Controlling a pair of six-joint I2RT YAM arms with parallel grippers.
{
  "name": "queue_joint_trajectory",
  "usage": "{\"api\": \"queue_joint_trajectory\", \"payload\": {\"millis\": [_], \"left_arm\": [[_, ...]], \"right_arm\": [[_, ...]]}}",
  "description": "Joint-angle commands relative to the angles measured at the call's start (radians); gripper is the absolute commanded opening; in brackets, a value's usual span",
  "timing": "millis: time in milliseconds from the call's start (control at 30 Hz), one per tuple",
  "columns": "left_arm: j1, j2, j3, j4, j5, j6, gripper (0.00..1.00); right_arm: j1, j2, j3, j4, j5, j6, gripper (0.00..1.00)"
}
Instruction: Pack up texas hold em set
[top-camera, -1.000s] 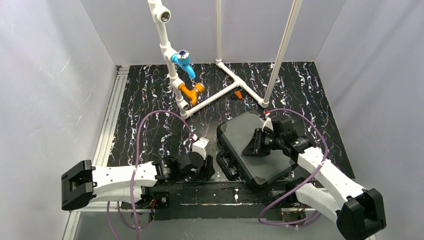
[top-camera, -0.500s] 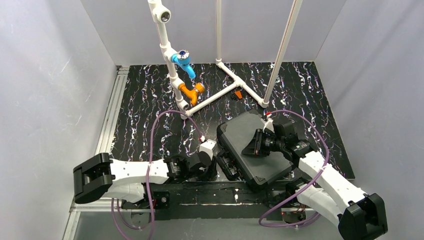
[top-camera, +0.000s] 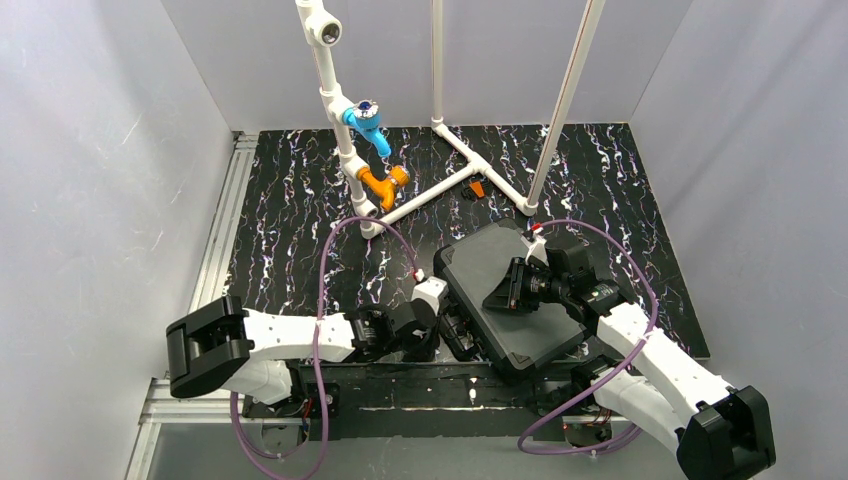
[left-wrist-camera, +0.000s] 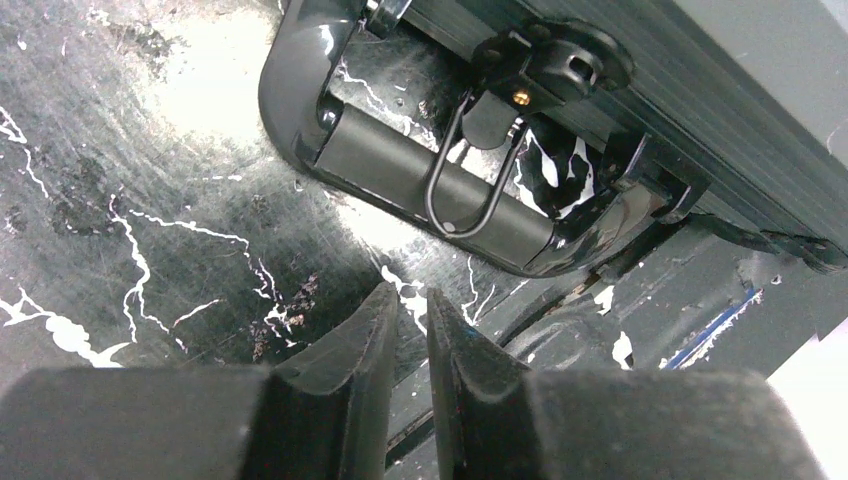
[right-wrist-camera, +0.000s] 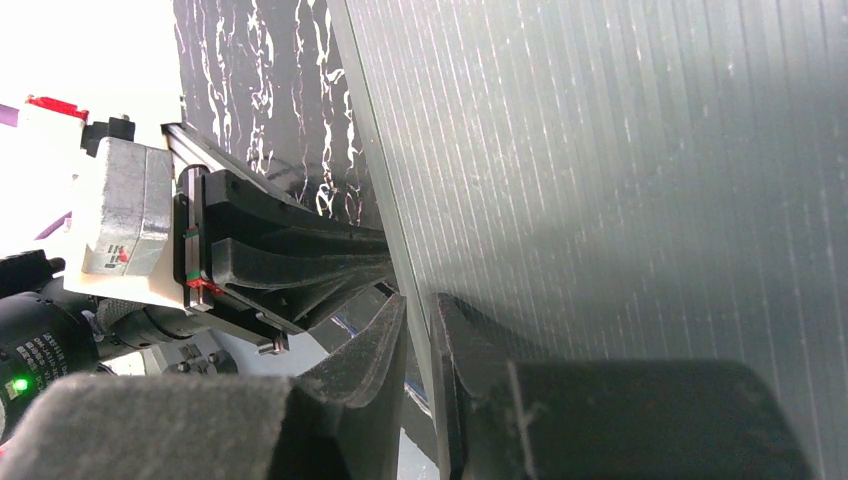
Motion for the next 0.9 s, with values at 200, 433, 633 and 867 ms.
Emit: {"api": "queue_joint_trajectory", "payload": {"millis": [200, 433, 633, 867], "left_arm": [[0.007, 0.04, 0.06, -0.003, -0.02, 0.025, 0.04], [0.007, 0.076, 0.079, -0.003, -0.022, 0.025, 0.0], [0.007, 0.091, 0.087, -0.003, -0.037, 0.024, 0.0], [0.009, 0.113, 0.113, -0.003, -0.041, 0.036, 0.0]], "right_arm": [[0.001, 0.04, -0.069, -0.134, 0.147, -0.051, 0.24], [0.001, 0.04, -0.067, -0.133, 0.143, -0.055, 0.24], [0.001, 0.041, -0.064, -0.135, 0.139, -0.056, 0.24], [0.001, 0.045, -0.066, -0.132, 0.14, -0.055, 0.24]]}}
